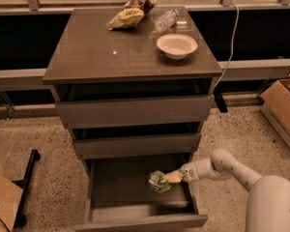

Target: Place green jalapeno chip bag into bottom drawer

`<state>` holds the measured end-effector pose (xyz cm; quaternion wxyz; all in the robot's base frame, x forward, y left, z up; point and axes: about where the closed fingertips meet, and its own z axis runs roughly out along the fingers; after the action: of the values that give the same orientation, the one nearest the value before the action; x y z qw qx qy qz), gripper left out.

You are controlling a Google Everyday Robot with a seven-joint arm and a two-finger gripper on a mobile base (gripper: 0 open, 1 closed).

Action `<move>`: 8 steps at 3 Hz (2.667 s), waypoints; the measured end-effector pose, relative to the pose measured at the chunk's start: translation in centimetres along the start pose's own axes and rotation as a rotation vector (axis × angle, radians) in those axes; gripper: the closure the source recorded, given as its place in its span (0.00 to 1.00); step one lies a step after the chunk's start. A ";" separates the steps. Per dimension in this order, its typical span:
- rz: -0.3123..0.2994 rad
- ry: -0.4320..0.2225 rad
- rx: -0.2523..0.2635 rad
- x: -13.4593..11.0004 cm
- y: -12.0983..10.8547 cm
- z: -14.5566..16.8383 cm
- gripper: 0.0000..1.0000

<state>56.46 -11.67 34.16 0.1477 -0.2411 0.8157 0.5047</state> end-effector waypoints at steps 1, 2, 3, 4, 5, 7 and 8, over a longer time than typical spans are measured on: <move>0.100 -0.066 -0.013 2.3 -5.9 0.4 1.00; 0.092 -0.070 -0.006 1.9 -6.1 0.2 1.00; 0.105 -0.077 0.008 2.2 -6.3 1.3 1.00; 0.112 -0.077 0.019 2.5 -6.8 2.4 1.00; 0.114 -0.074 0.016 2.6 -6.8 2.7 0.86; 0.115 -0.069 0.008 2.7 -6.7 3.3 0.39; 0.116 -0.066 0.004 2.8 -6.6 3.7 0.16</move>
Offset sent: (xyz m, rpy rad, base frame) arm 0.0095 -0.0196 -0.0484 0.0410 0.0637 -0.0707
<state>57.67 -11.56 26.20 0.1454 -0.1763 0.8239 0.5186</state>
